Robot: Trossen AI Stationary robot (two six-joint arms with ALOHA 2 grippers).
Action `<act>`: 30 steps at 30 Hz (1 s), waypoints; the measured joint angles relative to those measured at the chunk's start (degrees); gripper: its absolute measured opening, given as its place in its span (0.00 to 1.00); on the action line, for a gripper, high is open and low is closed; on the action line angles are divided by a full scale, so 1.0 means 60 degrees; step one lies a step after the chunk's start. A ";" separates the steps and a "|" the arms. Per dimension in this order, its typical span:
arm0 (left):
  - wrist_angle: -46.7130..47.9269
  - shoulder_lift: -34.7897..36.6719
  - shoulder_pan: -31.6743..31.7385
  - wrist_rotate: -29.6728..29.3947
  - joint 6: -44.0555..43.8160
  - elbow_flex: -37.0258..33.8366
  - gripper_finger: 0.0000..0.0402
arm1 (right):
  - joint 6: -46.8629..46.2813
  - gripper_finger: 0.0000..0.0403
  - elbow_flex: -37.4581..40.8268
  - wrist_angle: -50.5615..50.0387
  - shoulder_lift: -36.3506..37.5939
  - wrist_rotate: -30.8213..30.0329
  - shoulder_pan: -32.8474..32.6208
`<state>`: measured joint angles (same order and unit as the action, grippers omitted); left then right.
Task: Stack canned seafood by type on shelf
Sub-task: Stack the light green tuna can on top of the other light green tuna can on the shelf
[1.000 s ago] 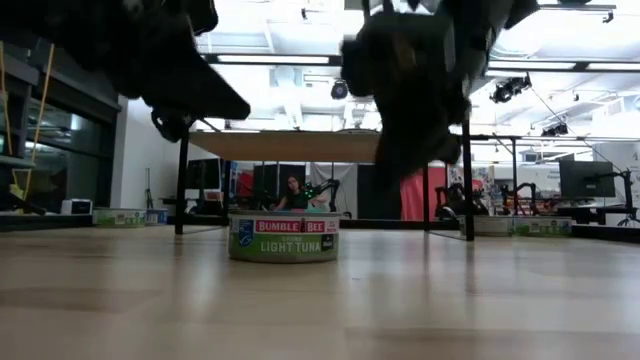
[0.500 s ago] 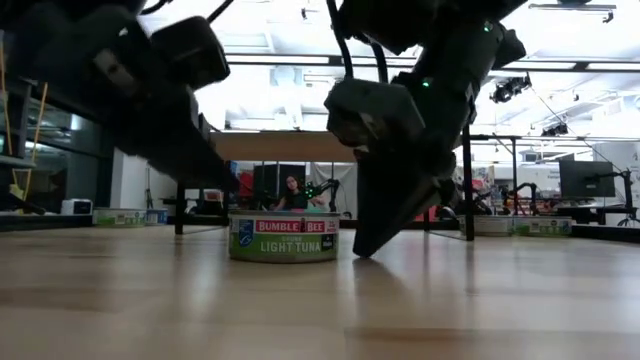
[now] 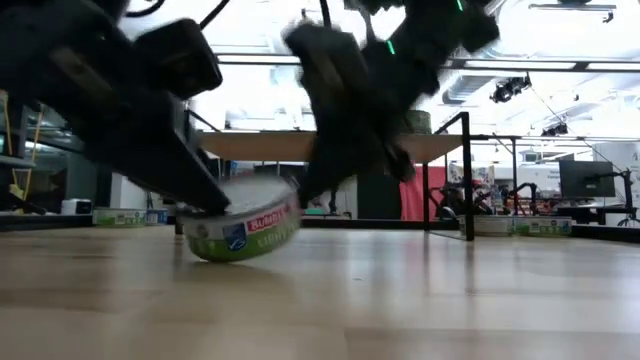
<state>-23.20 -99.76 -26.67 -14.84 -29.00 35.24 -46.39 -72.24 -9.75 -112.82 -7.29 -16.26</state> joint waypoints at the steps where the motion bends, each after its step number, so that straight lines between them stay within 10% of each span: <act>1: 0.0037 -0.0013 -0.0113 0.0038 -0.0024 0.0000 0.00 | 0.0051 0.00 -0.0211 0.0008 0.0024 0.0036 -0.0025; 19: 0.1422 0.0318 -0.1143 -0.0073 -0.2014 -0.0048 0.00 | 0.2788 0.00 -0.3094 -0.2554 0.0011 0.0254 -0.0051; 23: 0.2340 0.0902 -0.1498 -0.0004 -0.2935 -0.0047 0.00 | 0.4447 0.04 -0.3895 -0.3322 0.0011 0.1743 0.0489; 30: 0.3254 0.1840 -0.2281 -0.0567 -0.4979 -0.0047 0.00 | 0.3425 0.08 -0.4037 -0.3539 0.0015 0.1585 0.1417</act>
<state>-3.67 -88.72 -40.36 -18.24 -58.87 34.96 -25.84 -96.47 -30.99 -112.73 2.22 -7.76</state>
